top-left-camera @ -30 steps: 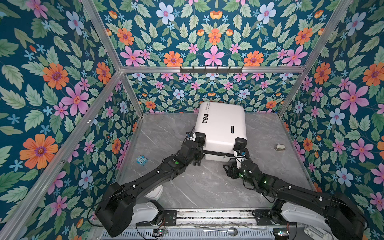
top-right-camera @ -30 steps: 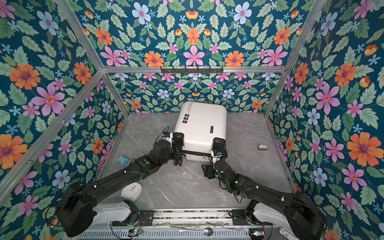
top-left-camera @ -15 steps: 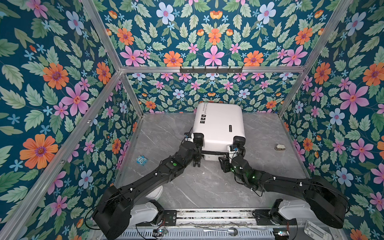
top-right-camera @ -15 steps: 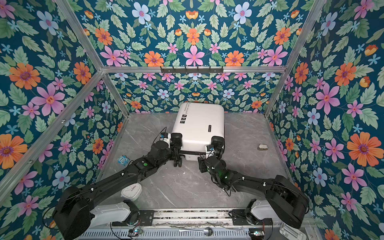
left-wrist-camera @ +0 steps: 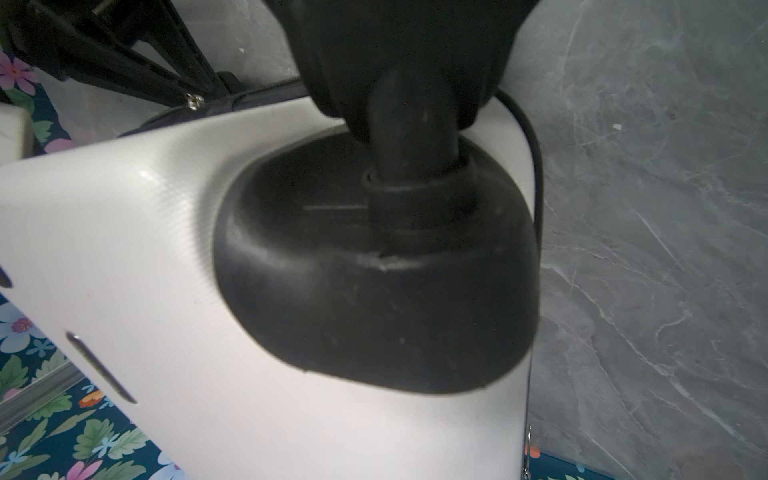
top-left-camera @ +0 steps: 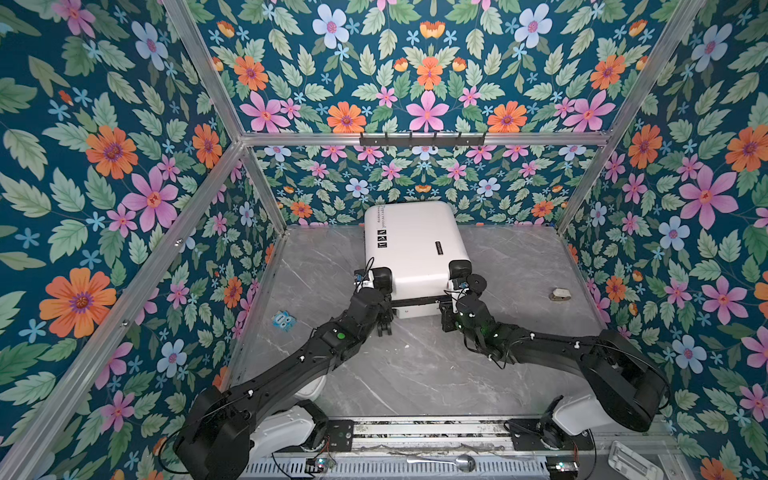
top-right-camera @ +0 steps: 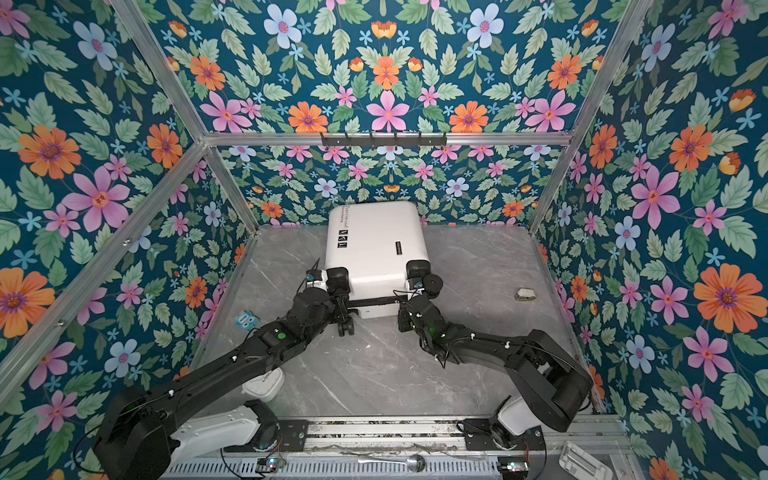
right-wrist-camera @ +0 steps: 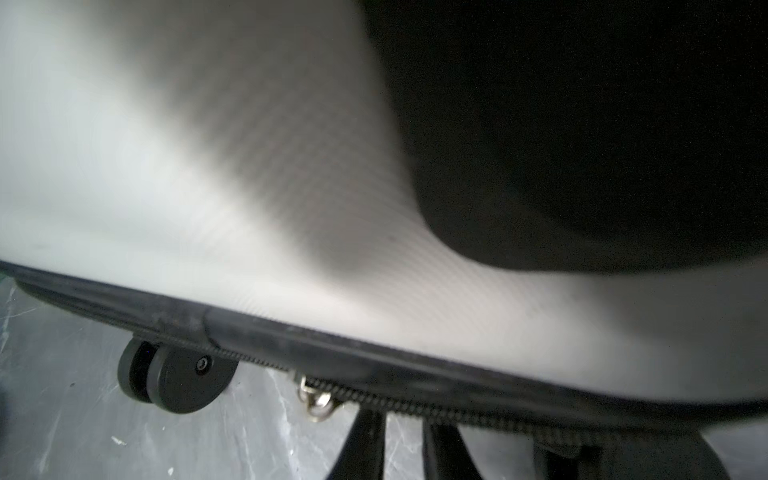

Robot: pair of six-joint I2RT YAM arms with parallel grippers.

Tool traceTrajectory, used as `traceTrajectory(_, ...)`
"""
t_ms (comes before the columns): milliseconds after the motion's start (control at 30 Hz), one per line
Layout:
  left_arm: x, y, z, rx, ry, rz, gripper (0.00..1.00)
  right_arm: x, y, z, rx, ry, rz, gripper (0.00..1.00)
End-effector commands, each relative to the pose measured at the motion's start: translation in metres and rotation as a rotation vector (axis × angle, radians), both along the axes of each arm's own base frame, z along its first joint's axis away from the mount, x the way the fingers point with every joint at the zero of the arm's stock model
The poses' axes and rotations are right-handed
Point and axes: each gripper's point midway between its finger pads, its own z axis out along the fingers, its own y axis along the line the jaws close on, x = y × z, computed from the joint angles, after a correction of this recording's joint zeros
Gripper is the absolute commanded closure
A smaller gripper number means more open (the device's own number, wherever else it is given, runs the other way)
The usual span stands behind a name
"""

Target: Pack the luggage

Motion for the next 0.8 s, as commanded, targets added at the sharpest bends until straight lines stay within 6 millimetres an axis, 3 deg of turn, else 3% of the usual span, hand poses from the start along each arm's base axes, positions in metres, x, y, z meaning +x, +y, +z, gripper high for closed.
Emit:
traceTrajectory(0,-0.009,-0.022,0.005,-0.032,0.001,-0.133,1.0,0.002,0.016,0.011,0.027,-0.046,0.073,0.83)
traceTrajectory(300,-0.008,-0.023,0.006,-0.039,-0.004,-0.132,1.0,-0.001,0.03,0.02,0.095,-0.084,0.145,0.7)
traceTrajectory(533,-0.007,-0.024,0.008,-0.047,-0.007,-0.133,1.0,-0.001,0.036,0.025,0.129,-0.1,0.163,0.77)
traceTrajectory(767,-0.009,-0.024,0.008,-0.051,-0.007,-0.135,1.0,0.006,0.03,0.023,0.113,-0.107,0.112,0.89)
